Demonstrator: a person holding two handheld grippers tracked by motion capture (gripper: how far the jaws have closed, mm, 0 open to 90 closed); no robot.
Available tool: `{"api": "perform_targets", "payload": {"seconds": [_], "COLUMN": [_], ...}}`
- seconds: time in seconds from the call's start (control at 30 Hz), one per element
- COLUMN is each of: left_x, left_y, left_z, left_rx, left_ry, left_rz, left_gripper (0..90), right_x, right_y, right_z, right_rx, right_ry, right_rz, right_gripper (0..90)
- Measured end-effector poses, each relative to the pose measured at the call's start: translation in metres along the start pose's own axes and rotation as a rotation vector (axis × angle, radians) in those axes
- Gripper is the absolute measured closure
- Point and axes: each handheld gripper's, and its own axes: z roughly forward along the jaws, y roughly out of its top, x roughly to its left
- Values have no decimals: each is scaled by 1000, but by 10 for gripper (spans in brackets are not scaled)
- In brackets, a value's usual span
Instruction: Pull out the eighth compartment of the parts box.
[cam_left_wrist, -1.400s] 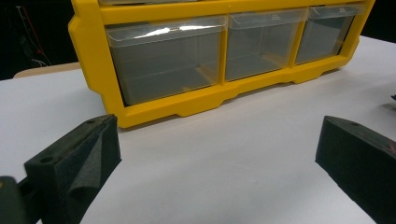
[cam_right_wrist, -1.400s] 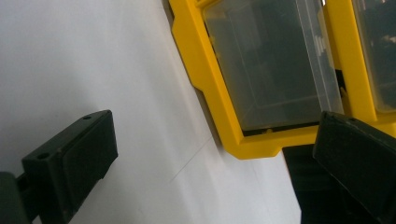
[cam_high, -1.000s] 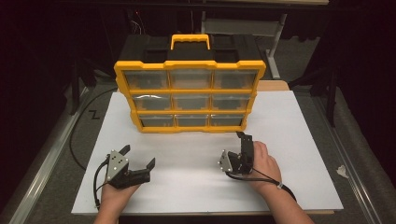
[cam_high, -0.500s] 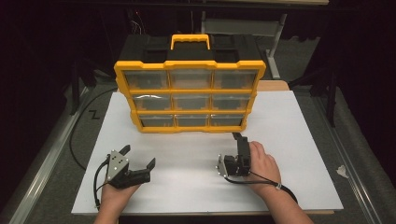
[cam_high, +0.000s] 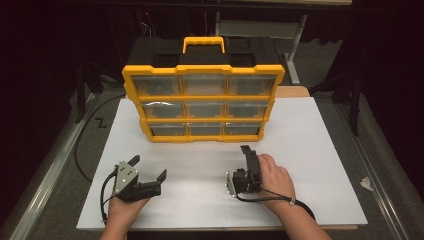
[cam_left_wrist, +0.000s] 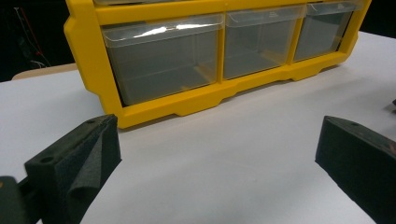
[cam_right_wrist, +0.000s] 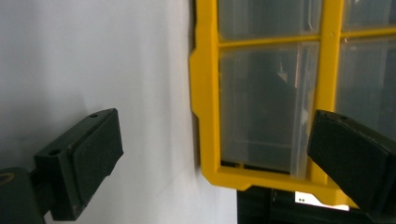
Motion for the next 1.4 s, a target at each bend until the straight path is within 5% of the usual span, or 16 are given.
{"api": "perform_targets", "payload": {"seconds": [0.53,1.0,1.4], "left_x": [0,0,-1], "left_y": [0,0,0], "left_z": [0,1,0], "left_rx": [-6,0,5], "left_ry": [-10,-14,-14], "left_rz": [8,12,13], "left_gripper": [10,10,10], "right_x": [8,-25,-44], "right_y": [27,52,65], "right_z": [8,19,35], "right_rx": [-51,-74,-72], "right_ry": [-59,-156,-168], "right_rz": [-25,-9,6], "right_gripper": [184,371,545]}}
